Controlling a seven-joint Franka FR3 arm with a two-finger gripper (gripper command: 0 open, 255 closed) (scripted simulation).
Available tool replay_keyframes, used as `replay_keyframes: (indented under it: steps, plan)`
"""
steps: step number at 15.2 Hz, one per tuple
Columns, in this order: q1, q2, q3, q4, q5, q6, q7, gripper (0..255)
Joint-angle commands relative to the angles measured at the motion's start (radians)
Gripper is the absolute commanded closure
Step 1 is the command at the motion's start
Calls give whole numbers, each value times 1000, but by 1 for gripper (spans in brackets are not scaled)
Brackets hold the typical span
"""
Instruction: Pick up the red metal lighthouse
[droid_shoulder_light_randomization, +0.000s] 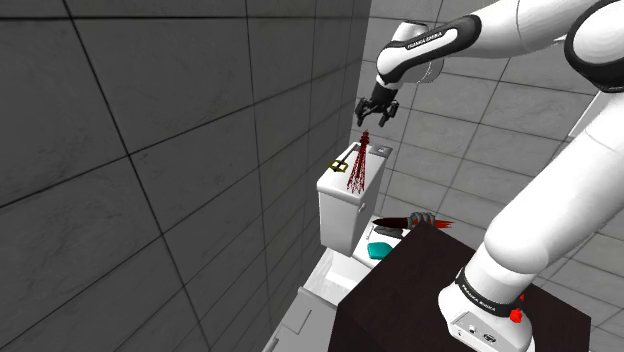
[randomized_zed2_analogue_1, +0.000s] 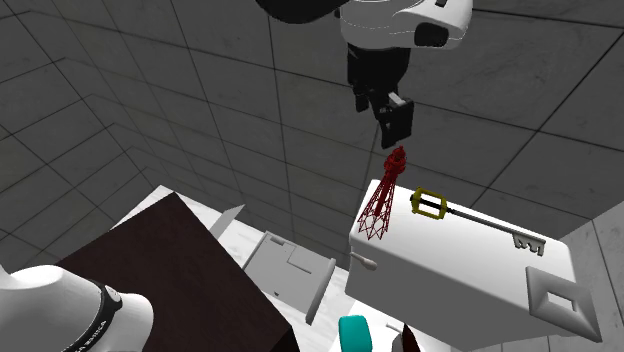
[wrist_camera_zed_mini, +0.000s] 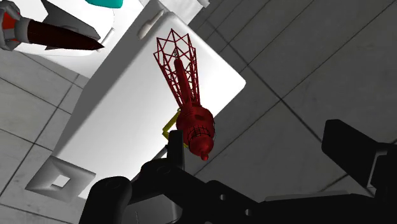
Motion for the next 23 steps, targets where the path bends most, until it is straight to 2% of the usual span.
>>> replay_keyframes:
  steps: [1,5,12,14,15,23]
  plan:
    - [-7,67,-15,39,26,39,-9,0]
    - [-25,180,-37,119,80,87,-32,0]
    - [-27,227,-33,69,112,182,-60,0]
    - [-27,227,-33,69,112,182,-60,0]
    - [-27,229,-33,69,113,182,-59,255]
    - [-28,228,-33,69,113,182,-61,255]
